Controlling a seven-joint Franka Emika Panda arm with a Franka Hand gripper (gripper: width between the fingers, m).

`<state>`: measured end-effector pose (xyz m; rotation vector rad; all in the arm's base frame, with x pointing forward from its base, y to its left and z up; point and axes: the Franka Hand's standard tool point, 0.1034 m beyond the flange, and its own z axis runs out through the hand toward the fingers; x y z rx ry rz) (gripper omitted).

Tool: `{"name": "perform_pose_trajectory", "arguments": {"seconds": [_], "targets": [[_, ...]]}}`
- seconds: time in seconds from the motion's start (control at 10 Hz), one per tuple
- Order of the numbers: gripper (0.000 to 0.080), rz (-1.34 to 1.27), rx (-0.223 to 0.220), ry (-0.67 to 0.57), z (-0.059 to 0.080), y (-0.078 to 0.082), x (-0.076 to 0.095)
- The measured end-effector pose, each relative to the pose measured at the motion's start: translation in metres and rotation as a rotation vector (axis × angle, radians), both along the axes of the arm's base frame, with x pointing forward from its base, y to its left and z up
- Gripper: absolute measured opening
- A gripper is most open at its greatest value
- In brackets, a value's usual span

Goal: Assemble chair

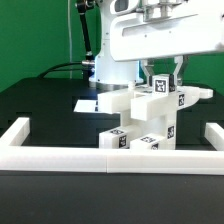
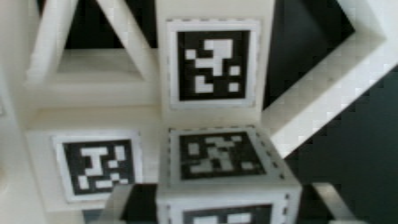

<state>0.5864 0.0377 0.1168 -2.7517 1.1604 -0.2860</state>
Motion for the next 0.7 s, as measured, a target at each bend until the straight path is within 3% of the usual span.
{"name": "perform_pose_trajectory", "arguments": {"seconds": [0.4, 0.5, 0.6, 0.7], "targets": [[0.0287, -0.001, 0.0, -0.002, 0.0001, 0.0, 0.0002], [0.0458, 0.002, 0.0, -0.002, 0.0009, 0.0003, 0.0004], [0.0458, 0.004, 0.001, -0.006, 0.0038, 0.0013, 0.0011], [0.0622, 0.012, 0.003, -0.013, 0.0088, 0.0025, 0.0017]]}}
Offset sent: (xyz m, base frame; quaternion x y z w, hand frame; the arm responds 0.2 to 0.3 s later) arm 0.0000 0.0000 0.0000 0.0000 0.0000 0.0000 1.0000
